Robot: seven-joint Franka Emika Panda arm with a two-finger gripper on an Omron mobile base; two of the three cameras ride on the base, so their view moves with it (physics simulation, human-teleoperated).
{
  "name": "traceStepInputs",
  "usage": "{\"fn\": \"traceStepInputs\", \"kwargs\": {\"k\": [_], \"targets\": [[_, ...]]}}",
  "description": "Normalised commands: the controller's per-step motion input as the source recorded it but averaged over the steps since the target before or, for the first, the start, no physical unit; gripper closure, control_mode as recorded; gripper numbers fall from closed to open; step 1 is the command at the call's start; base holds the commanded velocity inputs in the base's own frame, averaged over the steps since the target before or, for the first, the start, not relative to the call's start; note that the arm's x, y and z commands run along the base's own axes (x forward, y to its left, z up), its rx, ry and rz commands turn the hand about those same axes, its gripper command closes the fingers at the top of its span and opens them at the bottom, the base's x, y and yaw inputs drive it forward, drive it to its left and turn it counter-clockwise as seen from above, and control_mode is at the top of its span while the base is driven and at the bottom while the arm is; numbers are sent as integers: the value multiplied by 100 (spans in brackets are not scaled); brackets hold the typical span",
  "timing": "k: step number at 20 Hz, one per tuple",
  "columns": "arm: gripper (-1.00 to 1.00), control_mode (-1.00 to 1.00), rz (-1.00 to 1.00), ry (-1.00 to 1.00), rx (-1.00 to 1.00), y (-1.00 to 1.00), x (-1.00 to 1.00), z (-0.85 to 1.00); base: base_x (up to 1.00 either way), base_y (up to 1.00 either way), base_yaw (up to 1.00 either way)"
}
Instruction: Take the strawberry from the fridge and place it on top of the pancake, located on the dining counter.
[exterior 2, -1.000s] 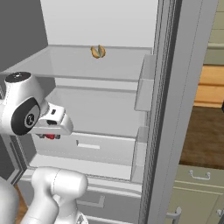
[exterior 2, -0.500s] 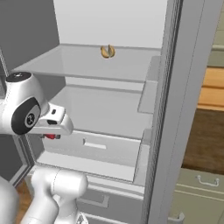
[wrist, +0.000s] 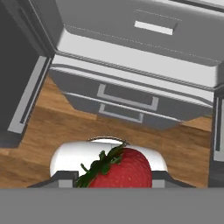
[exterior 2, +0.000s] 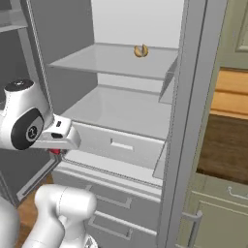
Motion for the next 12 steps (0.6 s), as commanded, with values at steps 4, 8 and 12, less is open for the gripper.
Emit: {"fn": "traceStepInputs", "kwargs": {"k": [4,8,12], "targets": [[100,100,0,0,0,0,0,0,-76,-11,45],[100,100,0,0,0,0,0,0,-96,0,56],[100,100,0,0,0,0,0,0,-100,-22,65]]}}
